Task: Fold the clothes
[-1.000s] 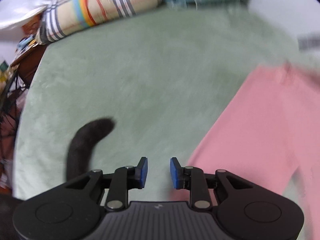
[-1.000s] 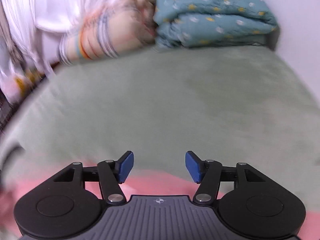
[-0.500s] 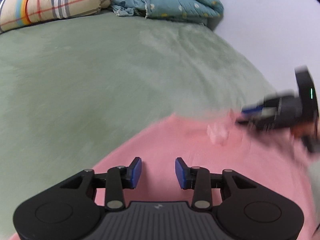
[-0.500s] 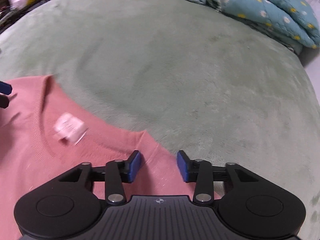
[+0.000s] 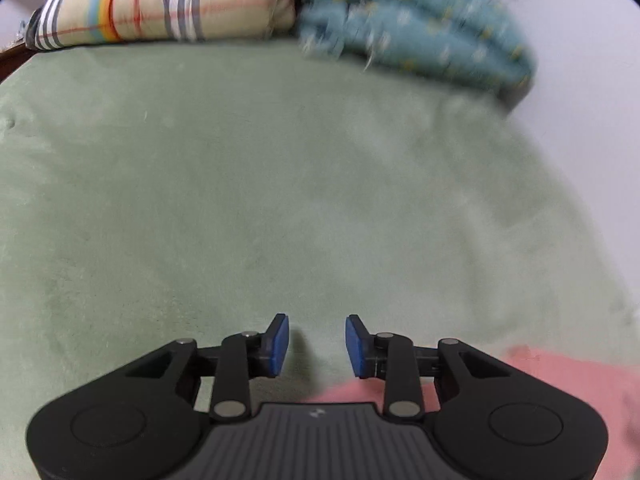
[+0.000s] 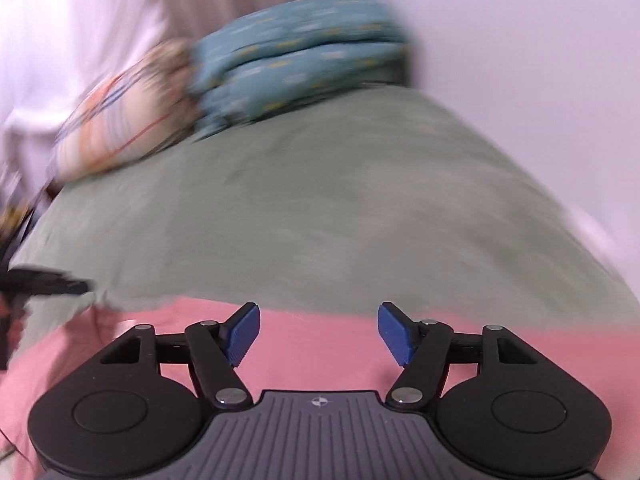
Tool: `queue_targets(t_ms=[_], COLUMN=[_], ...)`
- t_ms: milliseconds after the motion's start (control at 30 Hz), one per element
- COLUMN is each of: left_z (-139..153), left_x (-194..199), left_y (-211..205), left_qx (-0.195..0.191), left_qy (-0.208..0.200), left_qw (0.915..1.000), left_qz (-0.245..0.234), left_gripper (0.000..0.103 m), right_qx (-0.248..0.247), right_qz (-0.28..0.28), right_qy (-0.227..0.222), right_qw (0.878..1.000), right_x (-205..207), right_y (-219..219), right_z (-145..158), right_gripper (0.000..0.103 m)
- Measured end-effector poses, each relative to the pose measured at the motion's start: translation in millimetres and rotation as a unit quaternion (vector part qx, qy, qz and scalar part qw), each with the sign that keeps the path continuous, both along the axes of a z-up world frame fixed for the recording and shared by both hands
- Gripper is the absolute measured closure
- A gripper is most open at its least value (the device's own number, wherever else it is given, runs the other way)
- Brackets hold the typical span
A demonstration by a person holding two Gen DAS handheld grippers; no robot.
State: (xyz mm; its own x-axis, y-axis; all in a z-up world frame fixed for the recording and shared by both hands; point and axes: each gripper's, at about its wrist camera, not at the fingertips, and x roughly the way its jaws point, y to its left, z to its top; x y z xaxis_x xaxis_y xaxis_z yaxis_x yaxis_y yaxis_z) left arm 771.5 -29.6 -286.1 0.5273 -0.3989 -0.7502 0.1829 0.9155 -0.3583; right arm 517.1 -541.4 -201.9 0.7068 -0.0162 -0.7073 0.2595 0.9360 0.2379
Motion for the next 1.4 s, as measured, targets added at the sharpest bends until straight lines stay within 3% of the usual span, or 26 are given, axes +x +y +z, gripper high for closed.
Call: queue_targets(t_ms=[33, 133, 233, 333, 433, 467, 533, 600, 733, 800, 933, 1033, 1133, 1233, 1400], left_z=[7, 10, -2, -20, -31, -33, -37, -38, -38, -39, -33, -29, -29, -34, -50], left_x=[-28, -92, -158, -218, -253, -259, -282, -295, -325, -335, -368, -397, -416, -438, -447], left_y=[9, 20, 32, 43, 53, 55, 57, 51, 50, 53, 68, 96, 112, 122, 121], left_qx=[-0.027, -0.049, -0.071, -0.063, -0.065, -0.070, -0.073, -0.048, -0.028, -0.023, 0.005, -0.006, -0.005, -0.044, -0.082], left_qy=[0.007, 0.012, 0.044, 0.085, 0.104, 0.107, 0.109, 0.099, 0.100, 0.102, 0.130, 0.165, 0.193, 0.218, 0.234], left_qw=[0.9995, 0.9985, 0.9965, 0.9928, 0.9884, 0.9870, 0.9851, 0.9899, 0.9919, 0.9919, 0.9902, 0.9841, 0.9783, 0.9736, 0.9673], left_qz=[-0.015, -0.021, 0.004, 0.056, 0.090, 0.097, 0.111, 0.089, 0.073, 0.071, 0.051, 0.065, 0.075, 0.050, 0.054], left_gripper=[0.071, 0.063, 0.063, 0.063, 0.063, 0.063, 0.063, 0.063, 0.063, 0.063, 0.063, 0.063, 0.063, 0.063, 0.063], right_qx=[0.027, 0.069, 0.073, 0.068, 0.153, 0.183, 0.226, 0.263, 0.265, 0.242, 0.232, 0.219, 0.223, 0.243, 0.271], right_qz=[-0.033, -0.127, -0.253, -0.306, -0.324, -0.309, -0.241, -0.152, 0.037, 0.077, 0.047, 0.035, -0.011, -0.046, -0.019], right_qy=[0.011, 0.024, 0.004, -0.006, -0.031, -0.033, -0.029, -0.017, 0.044, 0.088, 0.113, 0.157, 0.164, 0.165, 0.155], right_qw=[0.999, 0.989, 0.965, 0.950, 0.933, 0.933, 0.943, 0.953, 0.963, 0.963, 0.965, 0.962, 0.961, 0.955, 0.950], right_x=[-28, -95, -145, -164, -166, -160, -142, -121, -100, -104, -162, -205, -254, -287, -299], right_y=[-21, -68, -110, -145, -163, -160, -135, -100, -13, 17, 36, 44, 38, 27, 34], right_z=[-2, -12, -21, -31, -46, -50, -55, -59, -70, -84, -90, -81, -67, -74, -90], right_gripper=[0.038, 0.040, 0.039, 0.041, 0.055, 0.056, 0.057, 0.057, 0.057, 0.057, 0.059, 0.055, 0.050, 0.050, 0.049])
